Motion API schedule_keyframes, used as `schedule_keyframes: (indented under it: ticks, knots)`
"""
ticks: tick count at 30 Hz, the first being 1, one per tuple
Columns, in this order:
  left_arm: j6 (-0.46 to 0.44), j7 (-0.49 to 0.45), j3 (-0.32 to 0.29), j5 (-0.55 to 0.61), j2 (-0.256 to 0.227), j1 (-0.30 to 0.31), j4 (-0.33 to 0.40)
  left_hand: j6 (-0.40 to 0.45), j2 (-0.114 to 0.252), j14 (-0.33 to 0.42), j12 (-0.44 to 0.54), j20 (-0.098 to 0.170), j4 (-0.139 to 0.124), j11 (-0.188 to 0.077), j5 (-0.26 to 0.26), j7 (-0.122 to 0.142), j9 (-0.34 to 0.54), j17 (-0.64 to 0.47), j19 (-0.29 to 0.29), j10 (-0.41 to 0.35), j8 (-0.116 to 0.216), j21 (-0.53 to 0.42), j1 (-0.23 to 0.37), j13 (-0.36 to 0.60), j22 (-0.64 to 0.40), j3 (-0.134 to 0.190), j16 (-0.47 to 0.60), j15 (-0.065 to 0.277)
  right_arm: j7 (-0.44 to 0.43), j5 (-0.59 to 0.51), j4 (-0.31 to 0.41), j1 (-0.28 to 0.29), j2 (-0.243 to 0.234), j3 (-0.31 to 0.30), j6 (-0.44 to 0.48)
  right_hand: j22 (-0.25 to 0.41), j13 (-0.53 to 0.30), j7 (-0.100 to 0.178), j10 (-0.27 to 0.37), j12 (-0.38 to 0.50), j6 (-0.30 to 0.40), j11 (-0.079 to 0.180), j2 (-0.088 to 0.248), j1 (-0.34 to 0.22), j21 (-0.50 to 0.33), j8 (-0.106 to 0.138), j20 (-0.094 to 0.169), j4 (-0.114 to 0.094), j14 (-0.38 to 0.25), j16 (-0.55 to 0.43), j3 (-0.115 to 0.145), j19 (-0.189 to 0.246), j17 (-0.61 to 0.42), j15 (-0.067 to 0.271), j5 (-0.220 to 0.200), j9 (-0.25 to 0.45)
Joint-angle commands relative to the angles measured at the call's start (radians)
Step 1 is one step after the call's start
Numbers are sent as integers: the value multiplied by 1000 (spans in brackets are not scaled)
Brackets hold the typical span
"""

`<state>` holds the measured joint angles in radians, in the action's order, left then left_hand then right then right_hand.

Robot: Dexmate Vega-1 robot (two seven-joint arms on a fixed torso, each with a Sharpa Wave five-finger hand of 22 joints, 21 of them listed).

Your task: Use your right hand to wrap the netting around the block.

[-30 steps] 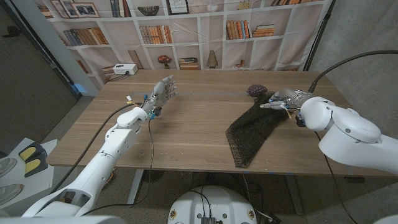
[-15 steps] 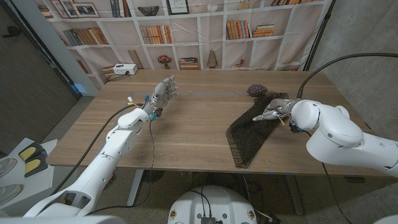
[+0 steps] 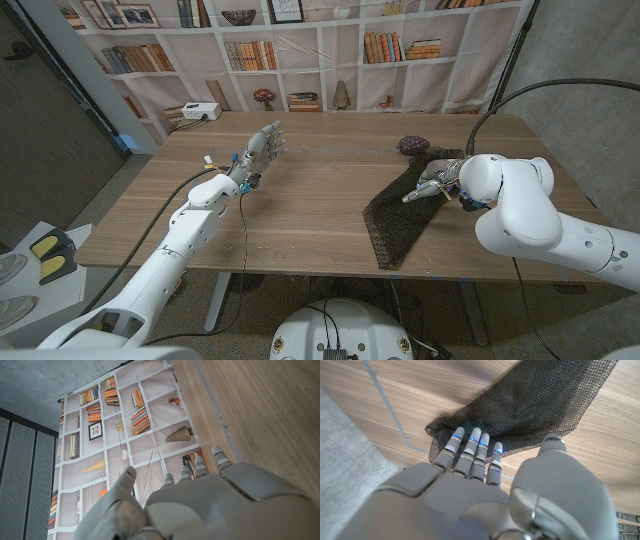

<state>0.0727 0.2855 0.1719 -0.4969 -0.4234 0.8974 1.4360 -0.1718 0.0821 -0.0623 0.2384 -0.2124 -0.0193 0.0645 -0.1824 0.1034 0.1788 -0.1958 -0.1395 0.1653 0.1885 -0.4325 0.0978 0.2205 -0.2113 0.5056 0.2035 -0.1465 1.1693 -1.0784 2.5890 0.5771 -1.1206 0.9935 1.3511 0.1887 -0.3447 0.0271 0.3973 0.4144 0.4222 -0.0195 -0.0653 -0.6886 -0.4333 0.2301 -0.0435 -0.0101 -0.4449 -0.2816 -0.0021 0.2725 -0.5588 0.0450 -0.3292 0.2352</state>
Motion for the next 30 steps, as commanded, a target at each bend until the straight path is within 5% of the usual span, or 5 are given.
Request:
schedule_keyframes:
  ticks: [1,5,12,23,30]
  knots:
    - [3,1,-4,-3,-5,8,11,-38,-1,5,-3,-1,5,-2,-2,7,2,-3,4,6,0,3,-3,2,-3,2,1,-3,209,-120,18,-226,-29,242,45,5,-13,3,-19,7,-25,8,5,-23,6,-6,9,7,4,-1,-10,-4,-9,69,-16,10]
    - [2,0,-5,-3,-8,11,16,-38,-1,6,-3,-1,6,1,-2,6,2,-3,4,6,0,4,-3,2,-3,2,1,-4,209,-83,19,-279,-21,292,45,6,-22,-7,-54,5,-57,-1,8,-23,13,-17,2,4,27,7,-20,-11,-17,50,-25,15]
    - [4,3,-5,-5,-9,14,18,-38,-1,6,-3,-1,6,-1,-1,6,2,-3,4,6,0,4,-3,2,-3,2,1,-3,209,13,-17,-415,17,427,45,7,-44,-32,61,77,69,-29,11,48,16,32,-19,-39,-75,-37,-70,9,-38,36,-36,29]
    - [2,1,-10,-12,-10,25,21,-37,0,6,-3,-1,6,-1,-1,6,2,-3,5,6,1,4,-2,2,-4,3,1,-3,209,-146,-32,-308,63,360,20,6,-41,27,-317,-59,-336,0,133,-232,51,-60,-4,75,179,46,-10,9,-59,4,-70,22]
    - [-1,-1,-11,-13,-11,29,22,-37,0,6,-2,-1,7,-1,-1,6,2,-3,5,5,1,5,-3,2,-4,3,1,-3,209,-212,-43,-147,98,196,-86,7,-32,-4,-449,-122,-572,0,151,-238,68,-68,0,82,239,53,-17,-12,-53,-5,-52,-1]
